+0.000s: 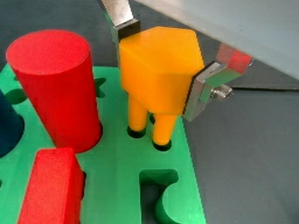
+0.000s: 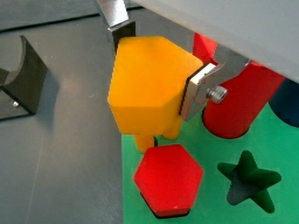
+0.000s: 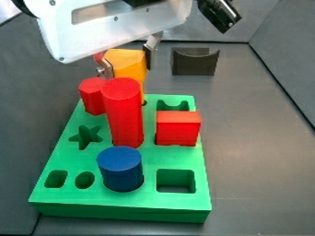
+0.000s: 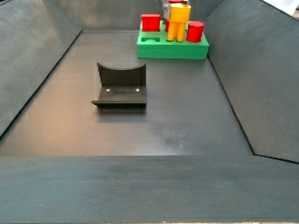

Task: Pick up the 3 prong object. Move up. Rotate the 3 prong object. Place the 3 prong object on the fixture. Regrasp the 3 prong object. Move to above the board. Insert the 3 prong object.
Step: Insert the 3 prong object.

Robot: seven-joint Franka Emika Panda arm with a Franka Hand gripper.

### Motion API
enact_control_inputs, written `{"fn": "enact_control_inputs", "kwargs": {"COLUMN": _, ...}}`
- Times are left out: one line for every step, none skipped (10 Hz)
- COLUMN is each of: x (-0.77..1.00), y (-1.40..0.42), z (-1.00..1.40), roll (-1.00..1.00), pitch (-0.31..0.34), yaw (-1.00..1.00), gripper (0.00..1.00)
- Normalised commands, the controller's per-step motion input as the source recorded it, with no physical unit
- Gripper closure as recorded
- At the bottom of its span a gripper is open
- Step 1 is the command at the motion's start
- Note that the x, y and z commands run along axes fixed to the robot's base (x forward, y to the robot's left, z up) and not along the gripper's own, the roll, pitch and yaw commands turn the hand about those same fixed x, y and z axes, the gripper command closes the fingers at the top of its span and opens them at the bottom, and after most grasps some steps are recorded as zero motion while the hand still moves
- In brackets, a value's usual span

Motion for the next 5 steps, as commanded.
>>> {"fn": "enact_control_inputs", "kwargs": {"x": 0.10, "y": -0.04, "z": -0.29, "roll": -0.03, "pitch": 0.030, "yaw": 0.29, "gripper": 1.00}}
{"fn": "enact_control_inputs", "kwargs": {"x": 0.15, "y": -0.07, "z": -0.36, "roll": 0.00, "pitch": 0.057, "yaw": 0.29, "gripper": 1.00}}
{"fn": "enact_control_inputs", "kwargs": {"x": 0.34, "y": -0.15, "z": -0.44, "roll": 0.00, "pitch": 0.113, "yaw": 0.30, "gripper": 1.00}}
{"fn": "enact_control_inputs", "kwargs": {"x": 0.50, "y": -0.15, "z": -0.50, "roll": -0.03, "pitch": 0.140, "yaw": 0.17, "gripper": 1.00}}
{"fn": "enact_control_inputs", "kwargs": {"x": 0.28, "y": 0.00, "z": -0.42, "roll": -0.10, "pitch": 0.037, "yaw": 0.00, "gripper": 1.00}}
